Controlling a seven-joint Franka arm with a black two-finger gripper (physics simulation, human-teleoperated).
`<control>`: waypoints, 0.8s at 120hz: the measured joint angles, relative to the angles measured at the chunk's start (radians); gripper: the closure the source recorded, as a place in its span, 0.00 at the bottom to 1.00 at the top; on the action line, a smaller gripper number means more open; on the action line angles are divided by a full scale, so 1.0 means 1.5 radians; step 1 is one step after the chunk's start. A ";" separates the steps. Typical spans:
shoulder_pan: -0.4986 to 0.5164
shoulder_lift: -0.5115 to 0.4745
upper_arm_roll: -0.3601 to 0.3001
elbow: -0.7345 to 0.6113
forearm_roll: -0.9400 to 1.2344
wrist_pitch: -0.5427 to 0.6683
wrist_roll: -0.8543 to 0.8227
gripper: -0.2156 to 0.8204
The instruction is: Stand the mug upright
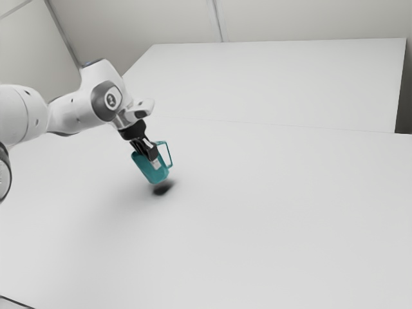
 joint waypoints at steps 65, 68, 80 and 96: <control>-0.063 0.064 0.000 0.000 0.175 0.135 -0.115 0.96; -0.064 0.067 0.000 0.001 0.177 0.138 -0.120 0.96; -0.064 0.071 0.000 0.002 0.184 0.146 -0.135 0.96; -0.064 0.075 0.000 0.003 0.193 0.150 -0.148 0.79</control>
